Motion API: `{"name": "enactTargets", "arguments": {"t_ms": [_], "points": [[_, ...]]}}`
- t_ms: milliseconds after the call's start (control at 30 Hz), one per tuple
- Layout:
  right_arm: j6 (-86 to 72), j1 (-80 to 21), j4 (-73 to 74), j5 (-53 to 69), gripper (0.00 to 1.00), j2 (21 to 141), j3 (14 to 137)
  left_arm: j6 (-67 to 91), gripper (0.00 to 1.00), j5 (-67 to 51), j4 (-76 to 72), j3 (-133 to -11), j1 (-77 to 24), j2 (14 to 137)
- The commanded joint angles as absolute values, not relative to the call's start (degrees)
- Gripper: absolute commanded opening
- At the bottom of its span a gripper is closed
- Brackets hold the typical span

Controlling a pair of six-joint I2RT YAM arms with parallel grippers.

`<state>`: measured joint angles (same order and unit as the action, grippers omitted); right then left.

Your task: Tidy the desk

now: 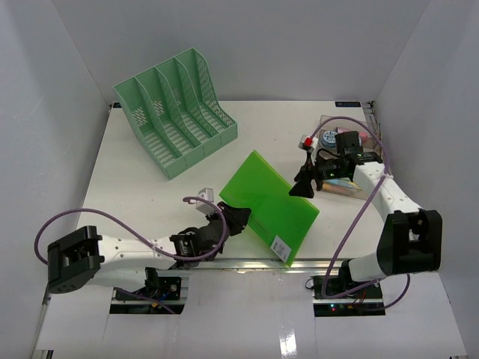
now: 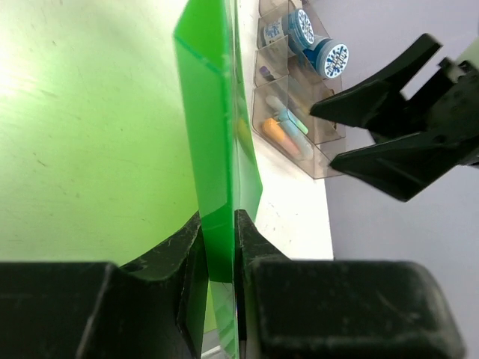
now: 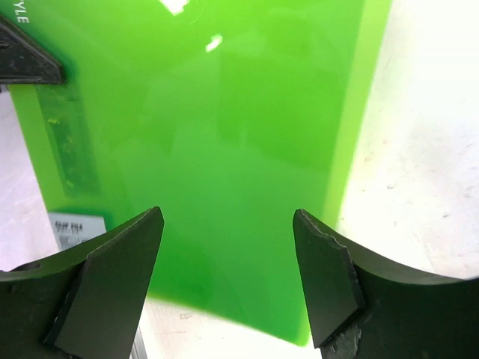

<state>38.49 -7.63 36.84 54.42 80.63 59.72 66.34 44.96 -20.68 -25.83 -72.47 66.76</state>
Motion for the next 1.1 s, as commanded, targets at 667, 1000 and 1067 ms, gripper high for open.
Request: {"name": "enactTargets", "arguments": {"t_ms": [667, 1000, 1067], "points": [[34.5, -4.2, 31.1, 66.2, 0.76, 69.9, 49.7, 28.1, 0.00, 58.9, 21.5, -57.0, -72.2, 38.8], [33.5, -4.2, 28.6, 65.2, 0.75, 70.0, 47.2, -19.7, 0.00, 76.7, -10.9, -67.2, -72.2, 44.1], [33.2, -4.2, 28.3, 65.2, 0.75, 70.0, 46.9, -35.3, 0.00, 77.0, -27.7, -65.4, -72.2, 44.7]]}}
